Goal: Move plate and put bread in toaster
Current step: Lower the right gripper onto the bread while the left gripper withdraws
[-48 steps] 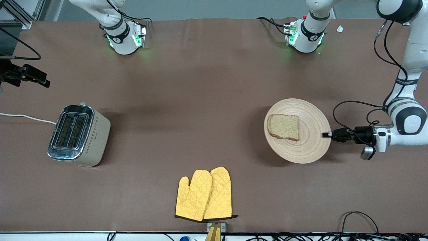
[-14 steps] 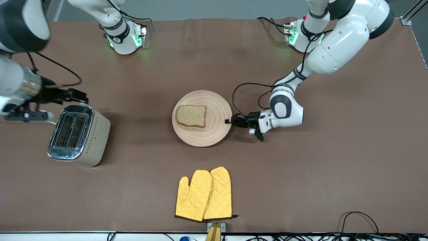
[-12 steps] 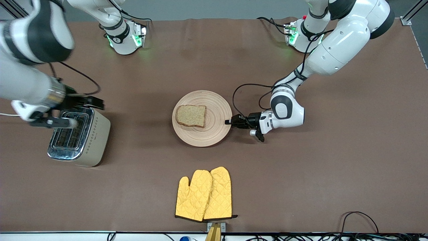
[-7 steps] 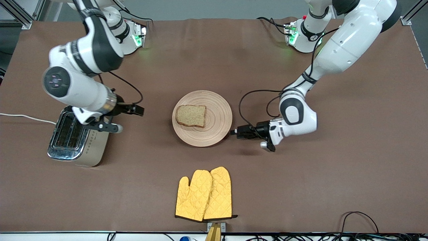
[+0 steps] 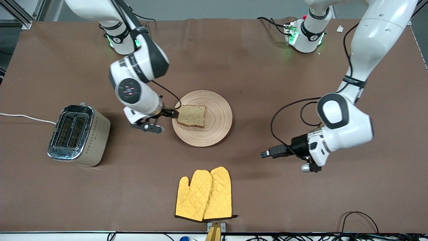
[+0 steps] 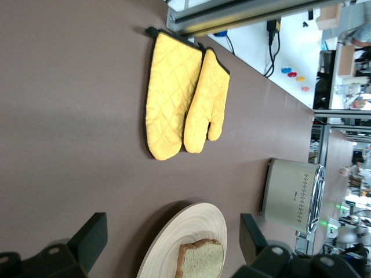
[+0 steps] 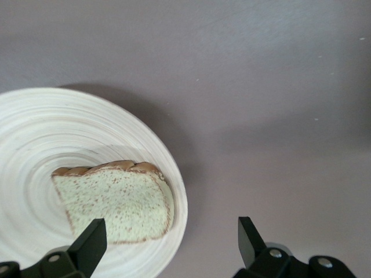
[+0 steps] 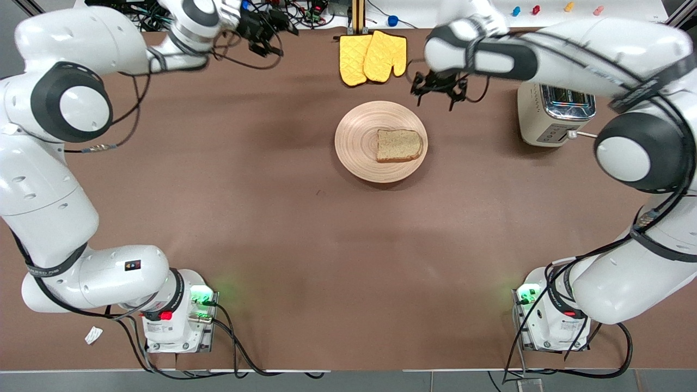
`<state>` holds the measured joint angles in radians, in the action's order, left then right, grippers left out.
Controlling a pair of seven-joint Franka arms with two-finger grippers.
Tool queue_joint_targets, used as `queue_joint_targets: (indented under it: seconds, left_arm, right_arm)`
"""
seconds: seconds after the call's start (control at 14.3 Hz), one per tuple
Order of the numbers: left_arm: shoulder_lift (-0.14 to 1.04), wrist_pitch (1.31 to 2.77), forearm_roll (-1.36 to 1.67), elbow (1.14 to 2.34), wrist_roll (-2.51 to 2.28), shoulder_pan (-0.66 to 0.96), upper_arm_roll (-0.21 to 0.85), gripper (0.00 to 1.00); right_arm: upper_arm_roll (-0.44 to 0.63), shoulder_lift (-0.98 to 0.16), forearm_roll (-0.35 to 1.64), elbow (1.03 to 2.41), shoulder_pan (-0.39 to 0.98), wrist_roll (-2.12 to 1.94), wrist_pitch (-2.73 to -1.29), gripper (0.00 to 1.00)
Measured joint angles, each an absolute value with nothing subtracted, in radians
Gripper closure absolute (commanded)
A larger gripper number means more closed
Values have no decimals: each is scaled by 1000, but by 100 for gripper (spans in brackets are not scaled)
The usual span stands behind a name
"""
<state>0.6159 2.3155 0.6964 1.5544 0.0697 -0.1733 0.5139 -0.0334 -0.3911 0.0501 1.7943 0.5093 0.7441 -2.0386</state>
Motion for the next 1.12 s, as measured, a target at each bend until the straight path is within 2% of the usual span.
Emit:
queue_joint_targets:
  seconds: [0.14,0.35,0.56,0.84,0.98,1.12]
  left_arm:
    - [583,2187,545,1486,-50,-215,514,0]
    - [497,1967,352,1424,-148,-285,514,0]
    - [397,1826,222,1406,-166,-307,514,0]
    - [274,1712,-33,1404,-202,-295,512,0]
    - [220,1679,-57,1405,-202,-246,439,0]
    - [169,1643,-58,1407,-193,-154,305,0]
  right_arm:
    - [-33,-413,17,1844,554,807,-2125,0]
    - [-30,-432,-5,1884,579,821,-2158,1]
    - [-30,-449,-89,1892,612,906,-2158,12]
    - [-28,-465,-102,1894,630,933,-2163,26]
    - [-22,-468,-102,1894,630,933,-2163,34]
    - [-19,-471,-102,1894,629,933,-2165,44]
